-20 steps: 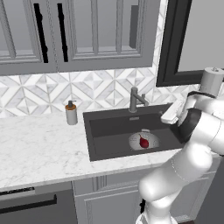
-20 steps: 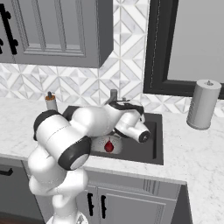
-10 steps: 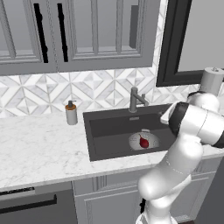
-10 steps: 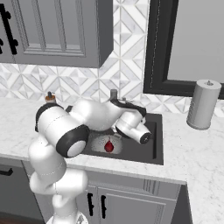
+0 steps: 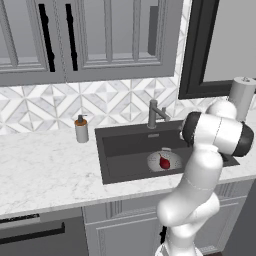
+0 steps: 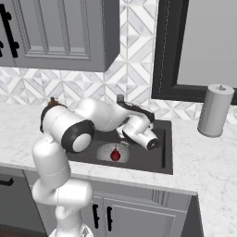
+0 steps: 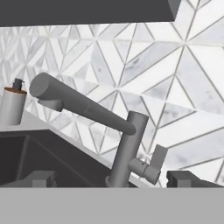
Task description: Put the colander in the sink, put the pear in the colander, and turn on the sink faucet and pour water over the colander.
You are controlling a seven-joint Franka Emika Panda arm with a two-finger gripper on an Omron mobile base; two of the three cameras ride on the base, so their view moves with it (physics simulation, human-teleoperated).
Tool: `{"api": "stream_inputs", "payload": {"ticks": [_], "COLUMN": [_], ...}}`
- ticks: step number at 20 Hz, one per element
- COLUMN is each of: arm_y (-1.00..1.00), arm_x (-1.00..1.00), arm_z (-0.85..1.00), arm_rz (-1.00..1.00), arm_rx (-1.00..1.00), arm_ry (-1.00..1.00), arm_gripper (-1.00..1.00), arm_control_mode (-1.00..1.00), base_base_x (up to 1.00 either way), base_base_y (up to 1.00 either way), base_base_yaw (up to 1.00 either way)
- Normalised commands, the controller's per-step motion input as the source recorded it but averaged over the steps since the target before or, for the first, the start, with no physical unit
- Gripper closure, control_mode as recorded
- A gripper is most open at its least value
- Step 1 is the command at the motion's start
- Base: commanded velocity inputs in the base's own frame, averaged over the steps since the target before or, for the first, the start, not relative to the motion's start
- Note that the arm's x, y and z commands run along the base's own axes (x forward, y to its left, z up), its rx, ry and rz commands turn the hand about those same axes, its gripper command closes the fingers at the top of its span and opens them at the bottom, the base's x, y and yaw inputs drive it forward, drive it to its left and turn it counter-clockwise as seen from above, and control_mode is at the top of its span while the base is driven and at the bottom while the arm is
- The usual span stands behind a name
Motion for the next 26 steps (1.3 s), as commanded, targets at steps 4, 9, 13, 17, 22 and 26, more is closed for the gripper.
{"api": "stream_inputs", "payload": {"ticks": [4, 9, 13, 17, 22, 26], "arm_y": [0.1, 0.06, 0.02, 0.16, 0.2, 0.13], "arm_x": [0.31, 0.29, 0.22, 0.19, 0.12, 0.15], "arm_z": [0.0, 0.04, 0.03, 0.0, 0.0, 0.07], "arm_rz": [-0.01, 0.0, 0.0, 0.0, 0.0, 0.0], "arm_rx": [0.0, 0.01, 0.02, 0.03, 0.06, 0.08], "arm_ry": [0.0, 0.0, 0.01, 0.01, 0.01, 0.02], "arm_gripper": [-1.0, -1.0, -1.0, -1.0, -1.0, -1.0], "arm_control_mode": [-1.0, -1.0, -1.0, -1.0, -1.0, -1.0], "base_base_x": [0.0, 0.0, 0.0, 0.0, 0.0, 0.0], "base_base_y": [0.0, 0.0, 0.0, 0.0, 0.0, 0.0], "base_base_yaw": [0.0, 0.0, 0.0, 0.0, 0.0, 0.0]}}
